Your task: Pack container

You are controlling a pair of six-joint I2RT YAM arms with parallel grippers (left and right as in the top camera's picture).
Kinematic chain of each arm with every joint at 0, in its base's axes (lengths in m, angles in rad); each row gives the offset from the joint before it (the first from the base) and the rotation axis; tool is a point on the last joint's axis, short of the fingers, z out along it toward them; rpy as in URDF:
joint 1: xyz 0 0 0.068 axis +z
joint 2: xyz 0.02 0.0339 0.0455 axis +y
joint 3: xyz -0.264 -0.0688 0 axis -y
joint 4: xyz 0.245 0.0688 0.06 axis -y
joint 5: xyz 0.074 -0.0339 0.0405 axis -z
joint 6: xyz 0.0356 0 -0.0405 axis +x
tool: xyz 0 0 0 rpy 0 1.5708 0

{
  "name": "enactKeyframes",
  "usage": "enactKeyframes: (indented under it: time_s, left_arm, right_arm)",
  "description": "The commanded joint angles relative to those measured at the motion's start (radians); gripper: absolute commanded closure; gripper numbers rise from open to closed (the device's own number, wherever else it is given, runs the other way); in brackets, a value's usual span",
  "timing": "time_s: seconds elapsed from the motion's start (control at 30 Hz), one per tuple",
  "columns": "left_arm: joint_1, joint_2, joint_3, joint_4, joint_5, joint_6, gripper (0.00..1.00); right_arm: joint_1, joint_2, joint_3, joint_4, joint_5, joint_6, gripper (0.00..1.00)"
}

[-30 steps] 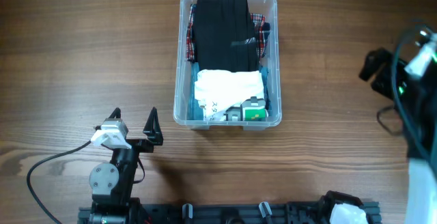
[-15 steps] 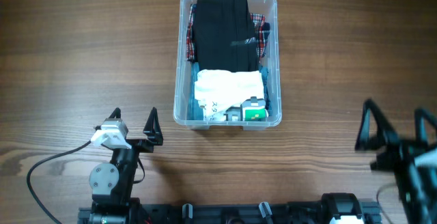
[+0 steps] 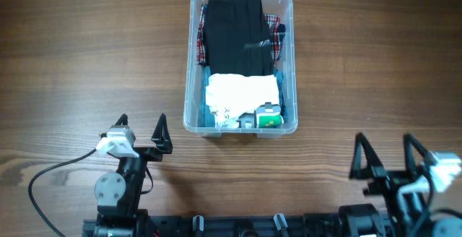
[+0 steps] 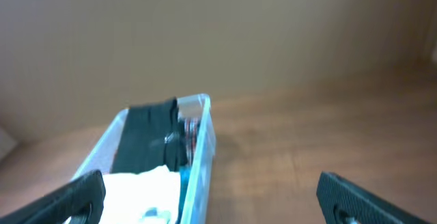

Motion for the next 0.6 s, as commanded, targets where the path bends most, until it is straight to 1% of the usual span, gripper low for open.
enactKeyframes:
  time_s: [0.0, 0.2, 0.37, 0.47, 0.57]
  left_arm:
    - [0.009, -0.011, -0.007, -0.003, -0.018, -0.002, 0.00]
    - [0.009, -0.011, -0.007, -0.003, -0.018, -0.002, 0.00]
    - [0.009, -0.011, -0.007, -0.004, -0.018, -0.002, 0.00]
    - [0.009, -0.011, -0.007, -0.003, -0.018, -0.002, 0.00]
    - [0.009, -0.011, -0.007, -0.003, -0.018, -0.002, 0.00]
  right_arm:
    - [0.005, -0.076, -0.193, 0.167, 0.007, 0.054, 0.00]
    - [0.005, -0.132, -0.493, 0.562, 0.006, 0.179, 0.00]
    - [0.005, -0.133, -0.664, 0.819, -0.002, 0.175, 0.00]
    - [0.005, -0.133, -0.743, 0.881, -0.013, 0.145, 0.00]
    - [0.005, -0.134, -0.775, 0.882, -0.040, 0.082, 0.00]
